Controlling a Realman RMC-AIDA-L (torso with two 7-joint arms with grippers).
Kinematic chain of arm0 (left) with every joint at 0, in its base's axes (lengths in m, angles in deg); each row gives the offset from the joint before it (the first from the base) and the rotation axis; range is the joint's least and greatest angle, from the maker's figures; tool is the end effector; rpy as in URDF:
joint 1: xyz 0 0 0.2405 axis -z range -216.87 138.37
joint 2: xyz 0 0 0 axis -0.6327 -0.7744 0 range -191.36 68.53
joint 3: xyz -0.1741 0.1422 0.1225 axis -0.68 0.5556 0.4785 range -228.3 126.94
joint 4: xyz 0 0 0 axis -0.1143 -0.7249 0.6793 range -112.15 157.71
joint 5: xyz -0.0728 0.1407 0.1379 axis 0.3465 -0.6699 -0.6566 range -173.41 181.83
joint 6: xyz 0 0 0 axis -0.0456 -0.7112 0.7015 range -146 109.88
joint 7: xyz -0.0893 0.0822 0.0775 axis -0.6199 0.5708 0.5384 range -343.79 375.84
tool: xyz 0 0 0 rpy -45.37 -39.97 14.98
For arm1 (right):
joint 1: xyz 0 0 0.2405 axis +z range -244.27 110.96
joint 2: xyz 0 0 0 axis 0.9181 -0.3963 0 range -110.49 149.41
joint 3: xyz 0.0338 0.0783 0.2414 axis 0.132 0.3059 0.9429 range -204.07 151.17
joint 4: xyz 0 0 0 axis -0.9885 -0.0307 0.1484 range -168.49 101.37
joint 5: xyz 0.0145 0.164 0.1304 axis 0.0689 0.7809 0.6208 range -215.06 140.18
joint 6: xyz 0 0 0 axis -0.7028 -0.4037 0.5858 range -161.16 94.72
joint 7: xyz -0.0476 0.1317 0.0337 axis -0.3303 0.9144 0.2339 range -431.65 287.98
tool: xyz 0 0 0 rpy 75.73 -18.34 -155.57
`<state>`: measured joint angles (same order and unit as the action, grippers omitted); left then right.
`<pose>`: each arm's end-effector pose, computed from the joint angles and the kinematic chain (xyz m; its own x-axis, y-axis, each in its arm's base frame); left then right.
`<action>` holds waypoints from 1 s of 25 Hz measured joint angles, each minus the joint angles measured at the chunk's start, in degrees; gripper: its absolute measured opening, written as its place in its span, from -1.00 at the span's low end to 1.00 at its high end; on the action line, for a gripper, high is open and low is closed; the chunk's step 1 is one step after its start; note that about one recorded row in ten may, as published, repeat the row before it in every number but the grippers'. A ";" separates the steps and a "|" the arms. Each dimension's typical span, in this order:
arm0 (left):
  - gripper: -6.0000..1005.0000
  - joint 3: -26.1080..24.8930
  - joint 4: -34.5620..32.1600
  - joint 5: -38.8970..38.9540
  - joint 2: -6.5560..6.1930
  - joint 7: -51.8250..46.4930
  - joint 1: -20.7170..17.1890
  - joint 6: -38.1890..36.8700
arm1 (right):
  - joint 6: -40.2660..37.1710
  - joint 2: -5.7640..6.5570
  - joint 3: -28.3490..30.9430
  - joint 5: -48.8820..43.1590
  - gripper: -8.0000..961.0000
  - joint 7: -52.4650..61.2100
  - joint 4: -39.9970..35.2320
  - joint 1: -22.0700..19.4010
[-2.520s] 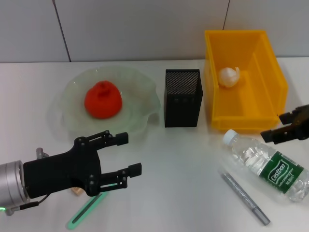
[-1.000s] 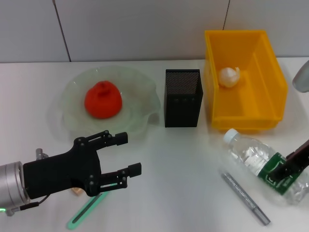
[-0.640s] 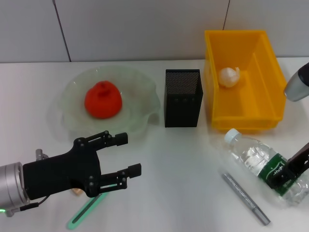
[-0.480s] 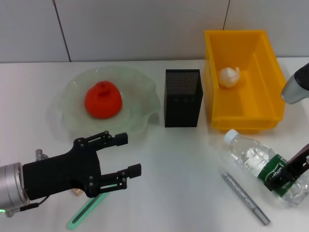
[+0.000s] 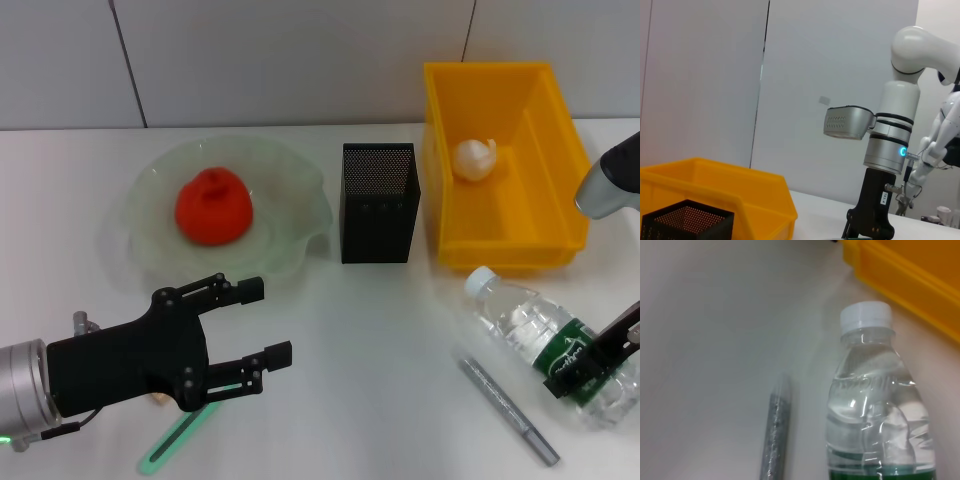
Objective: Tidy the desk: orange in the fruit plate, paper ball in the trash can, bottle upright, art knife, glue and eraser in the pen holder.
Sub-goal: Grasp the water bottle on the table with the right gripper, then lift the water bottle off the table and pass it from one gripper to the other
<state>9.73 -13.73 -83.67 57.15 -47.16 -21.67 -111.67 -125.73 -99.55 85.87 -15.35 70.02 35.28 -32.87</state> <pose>-0.2640 0.2710 -0.0136 0.7301 0.1456 0.6676 0.3186 -0.9369 -0.1442 0.2471 0.3479 0.0237 0.5625 -0.7872 0.2530 -0.6330 -0.6068 -0.4807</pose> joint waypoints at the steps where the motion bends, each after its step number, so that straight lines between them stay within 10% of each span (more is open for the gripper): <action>1: 0.57 -0.03 0.03 0.00 0.00 0.00 0.00 0.00 | 0.33 0.00 0.00 -0.12 0.60 0.31 0.00 -0.14; 25: 0.57 -0.13 0.04 -0.01 -0.09 -0.01 -0.09 -0.06 | -1.56 -0.23 -2.37 0.79 0.59 0.18 5.59 -1.40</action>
<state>9.60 -13.69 -83.68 57.06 -47.17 -21.76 -111.73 -127.29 -99.78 83.50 -14.55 70.19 40.87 -34.26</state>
